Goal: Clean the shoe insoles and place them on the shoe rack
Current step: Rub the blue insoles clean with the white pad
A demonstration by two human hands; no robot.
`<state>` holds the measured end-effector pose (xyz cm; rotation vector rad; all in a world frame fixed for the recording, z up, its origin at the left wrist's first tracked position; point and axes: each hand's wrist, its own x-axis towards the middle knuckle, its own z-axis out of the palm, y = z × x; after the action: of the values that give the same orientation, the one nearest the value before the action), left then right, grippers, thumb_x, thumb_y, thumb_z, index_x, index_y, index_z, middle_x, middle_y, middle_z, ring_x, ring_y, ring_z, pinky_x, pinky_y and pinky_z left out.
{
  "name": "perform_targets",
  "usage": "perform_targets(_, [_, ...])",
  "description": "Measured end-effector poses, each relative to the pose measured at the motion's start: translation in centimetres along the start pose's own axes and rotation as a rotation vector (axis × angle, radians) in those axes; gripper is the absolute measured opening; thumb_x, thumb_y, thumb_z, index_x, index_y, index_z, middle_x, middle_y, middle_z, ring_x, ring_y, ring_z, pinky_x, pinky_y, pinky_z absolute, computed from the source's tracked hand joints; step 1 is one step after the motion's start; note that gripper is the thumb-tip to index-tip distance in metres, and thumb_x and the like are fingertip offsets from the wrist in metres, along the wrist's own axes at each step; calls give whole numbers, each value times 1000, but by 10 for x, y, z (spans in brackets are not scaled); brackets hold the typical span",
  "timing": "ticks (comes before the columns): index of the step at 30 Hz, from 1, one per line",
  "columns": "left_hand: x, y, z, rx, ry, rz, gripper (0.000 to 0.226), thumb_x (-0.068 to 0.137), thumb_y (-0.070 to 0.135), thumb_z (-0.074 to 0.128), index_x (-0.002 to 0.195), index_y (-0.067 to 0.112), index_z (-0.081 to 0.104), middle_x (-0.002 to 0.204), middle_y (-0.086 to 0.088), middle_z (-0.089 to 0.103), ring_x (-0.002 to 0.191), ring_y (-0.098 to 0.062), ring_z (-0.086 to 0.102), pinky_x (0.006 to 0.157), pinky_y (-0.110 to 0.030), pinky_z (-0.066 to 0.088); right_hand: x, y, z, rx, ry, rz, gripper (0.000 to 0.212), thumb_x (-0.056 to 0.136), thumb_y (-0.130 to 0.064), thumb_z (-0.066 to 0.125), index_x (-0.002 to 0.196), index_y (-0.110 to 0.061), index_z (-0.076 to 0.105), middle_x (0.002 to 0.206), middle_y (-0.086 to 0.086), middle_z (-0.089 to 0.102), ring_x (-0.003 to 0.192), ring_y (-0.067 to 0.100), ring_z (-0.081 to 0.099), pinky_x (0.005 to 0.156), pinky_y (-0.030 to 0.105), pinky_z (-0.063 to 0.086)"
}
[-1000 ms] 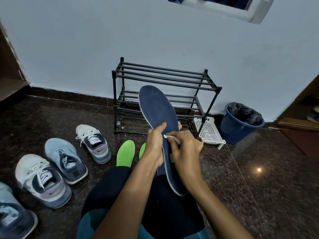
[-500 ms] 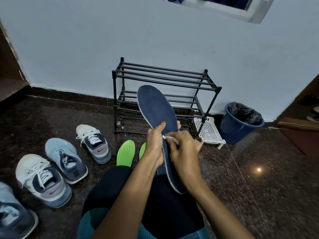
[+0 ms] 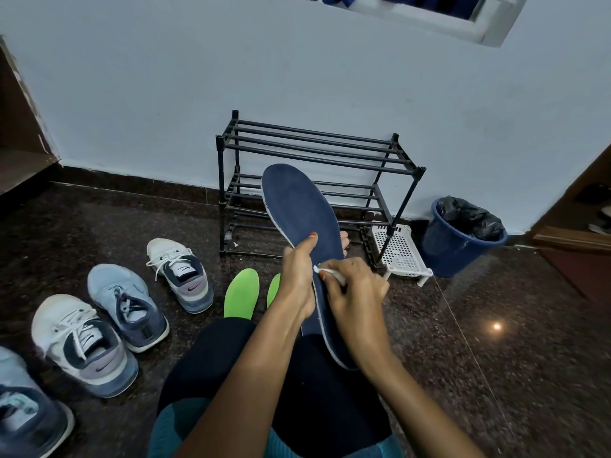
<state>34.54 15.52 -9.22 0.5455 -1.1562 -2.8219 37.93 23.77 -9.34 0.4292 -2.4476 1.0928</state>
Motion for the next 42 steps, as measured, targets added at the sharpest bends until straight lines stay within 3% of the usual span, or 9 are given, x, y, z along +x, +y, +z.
perform_targets(6, [-5, 1, 3, 49, -33, 34, 29, 99, 12, 41, 113, -6, 59, 98, -17, 71, 86, -23, 69, 83, -30, 56, 23, 5, -4, 6, 68, 60, 11, 85, -4, 62, 91, -11, 68, 87, -1, 59, 85, 20, 59, 86, 47, 42])
perform_targets(10, [-5, 1, 2, 11, -29, 3, 32, 99, 14, 42, 118, -7, 57, 112, -22, 67, 96, -27, 67, 89, -36, 54, 14, 4, -3, -2, 41, 39, 15, 85, -3, 61, 90, -14, 69, 86, -3, 57, 84, 19, 57, 85, 45, 43])
perform_targets(16, [-9, 6, 2, -71, -58, -42, 38, 101, 15, 35, 128, -9, 48, 109, -20, 68, 86, -21, 71, 65, -26, 58, -6, -1, -3, 26, -1, 1, 14, 81, -3, 65, 87, -15, 70, 85, -4, 60, 83, 16, 58, 84, 40, 38])
perform_targets(22, [-12, 7, 4, -31, -86, -82, 39, 100, 16, 38, 127, -8, 50, 109, -20, 68, 90, -25, 70, 72, -28, 58, 14, 4, -9, 61, 36, 72, 13, 86, -6, 59, 92, -13, 68, 90, 1, 58, 89, 19, 56, 80, 28, 41])
perform_targets(25, [-14, 10, 2, -18, -108, -128, 42, 98, 22, 40, 122, -7, 58, 108, -17, 70, 83, -21, 70, 69, -25, 57, 21, 1, -9, 161, 40, 158, 13, 87, -4, 59, 94, -9, 68, 91, 7, 59, 89, 20, 58, 79, 22, 43])
perform_targets(31, [-20, 15, 3, -7, -275, -146, 45, 94, 36, 41, 107, 2, 67, 94, -10, 72, 79, -18, 70, 76, -26, 55, 30, -3, -7, 220, 91, 199, 12, 86, -6, 60, 93, -10, 69, 93, 10, 65, 88, 19, 61, 84, 35, 49])
perform_targets(34, [-19, 13, 4, -42, -306, -137, 52, 96, 43, 36, 109, 2, 66, 93, -10, 72, 81, -17, 70, 76, -25, 55, 33, -7, -7, 217, 54, 194, 12, 86, -6, 61, 93, -11, 69, 92, 5, 64, 90, 17, 61, 85, 29, 47])
perform_targets(39, [-14, 13, 3, -116, -286, -54, 83, 97, 58, 18, 66, 8, 77, 73, -6, 71, 64, -15, 68, 65, -25, 56, 17, -14, -5, 170, -45, 72, 12, 83, -2, 63, 89, -9, 71, 84, -8, 62, 85, 11, 59, 81, 19, 44])
perform_targets(42, [-15, 14, 2, -131, -303, -40, 87, 96, 60, 15, 63, 9, 76, 68, -5, 69, 57, -14, 65, 62, -24, 54, 7, -16, -7, 170, -96, 0, 12, 82, -3, 64, 87, -12, 71, 82, -9, 61, 84, 10, 58, 79, 11, 41])
